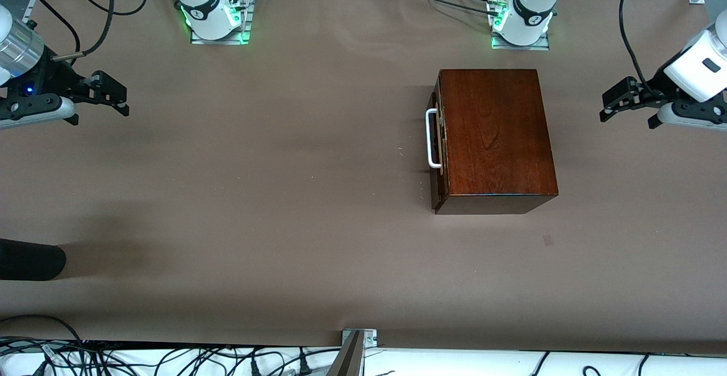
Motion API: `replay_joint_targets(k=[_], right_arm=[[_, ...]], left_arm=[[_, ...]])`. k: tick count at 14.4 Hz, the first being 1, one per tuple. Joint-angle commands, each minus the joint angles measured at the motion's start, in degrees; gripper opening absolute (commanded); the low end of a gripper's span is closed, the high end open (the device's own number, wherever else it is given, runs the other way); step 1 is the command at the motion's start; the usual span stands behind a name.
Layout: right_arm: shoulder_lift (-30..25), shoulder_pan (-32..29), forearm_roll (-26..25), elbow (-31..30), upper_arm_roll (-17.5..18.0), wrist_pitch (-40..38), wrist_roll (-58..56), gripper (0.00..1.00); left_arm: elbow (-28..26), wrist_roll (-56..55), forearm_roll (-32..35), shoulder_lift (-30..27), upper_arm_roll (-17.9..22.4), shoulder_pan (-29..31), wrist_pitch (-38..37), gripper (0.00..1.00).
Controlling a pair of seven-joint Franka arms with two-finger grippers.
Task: Open drawer, take yellow block, close drawer
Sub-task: 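Move the left gripper to the white drawer handle of the wooden box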
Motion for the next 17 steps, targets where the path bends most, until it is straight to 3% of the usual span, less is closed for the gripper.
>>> replay_joint_targets(k=[1, 8, 11, 14, 17], right_arm=[[-0.6, 0.0, 0.1, 0.4, 0.1, -1.1, 0.6, 1.00], [-0.8, 0.0, 0.1, 0.4, -0.1, -1.6, 0.6, 1.00], [-0.8, 0.0, 0.2, 0.4, -0.1, -1.7, 0.6, 1.00], [-0.8, 0.0, 0.2, 0.4, -0.1, -1.7, 0.6, 1.00], [-0.8, 0.0, 0.2, 0.5, -0.1, -1.4, 0.6, 1.00]], left_arm=[[2.4, 1.4, 0.4, 1.0, -0.7, 0.3, -1.7, 1.00], [3.4, 1.3, 1.9, 3.1, -1.2, -0.5, -3.8, 1.00], [4.6, 1.3, 2.1, 8.8, -2.9, -0.7, -3.9, 1.00], [5.4, -1.9, 1.9, 11.8, -10.7, -0.8, -3.8, 1.00], [6.1, -15.1, 1.8, 15.0, -17.6, -2.9, -2.5, 1.00]])
